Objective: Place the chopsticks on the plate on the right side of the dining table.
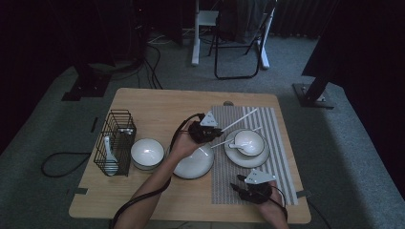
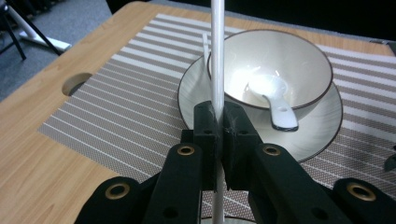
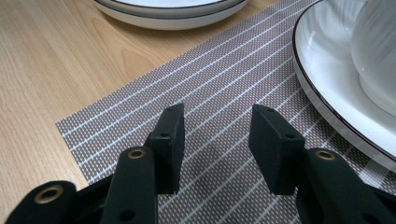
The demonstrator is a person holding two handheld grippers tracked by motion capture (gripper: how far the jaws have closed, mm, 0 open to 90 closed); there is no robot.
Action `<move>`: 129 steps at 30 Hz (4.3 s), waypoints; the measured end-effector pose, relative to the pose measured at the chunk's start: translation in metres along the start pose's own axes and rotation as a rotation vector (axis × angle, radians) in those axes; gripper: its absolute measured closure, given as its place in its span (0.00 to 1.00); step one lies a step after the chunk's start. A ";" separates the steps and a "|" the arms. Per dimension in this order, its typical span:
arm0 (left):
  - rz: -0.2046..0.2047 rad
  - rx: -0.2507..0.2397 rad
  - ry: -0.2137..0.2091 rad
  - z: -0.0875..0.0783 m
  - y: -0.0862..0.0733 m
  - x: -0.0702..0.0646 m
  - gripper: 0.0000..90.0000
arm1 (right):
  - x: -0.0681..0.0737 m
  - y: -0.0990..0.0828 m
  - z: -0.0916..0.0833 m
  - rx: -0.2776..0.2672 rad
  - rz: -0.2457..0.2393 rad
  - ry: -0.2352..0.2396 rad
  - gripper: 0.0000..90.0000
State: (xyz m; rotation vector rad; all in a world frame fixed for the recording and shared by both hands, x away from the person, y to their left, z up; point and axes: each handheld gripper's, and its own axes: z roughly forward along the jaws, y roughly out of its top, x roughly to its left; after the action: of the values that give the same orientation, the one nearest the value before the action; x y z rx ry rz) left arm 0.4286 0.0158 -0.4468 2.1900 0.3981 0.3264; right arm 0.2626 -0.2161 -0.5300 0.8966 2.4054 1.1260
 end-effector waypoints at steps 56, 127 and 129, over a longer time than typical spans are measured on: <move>-0.071 0.228 0.030 0.083 -0.004 0.012 0.95 | -0.001 -0.007 0.000 -0.021 0.032 -0.001 0.59; -0.146 0.134 -0.022 0.078 -0.003 0.016 0.88 | -0.002 -0.009 -0.002 -0.025 0.036 -0.004 0.59; -0.153 0.122 -0.027 0.073 -0.004 0.016 0.86 | -0.002 -0.009 -0.002 -0.025 0.036 -0.004 0.59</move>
State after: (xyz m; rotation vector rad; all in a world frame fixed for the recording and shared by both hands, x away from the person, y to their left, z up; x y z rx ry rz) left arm 0.4696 -0.0279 -0.4919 2.2642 0.5805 0.1922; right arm 0.2590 -0.2228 -0.5357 0.9369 2.3758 1.1638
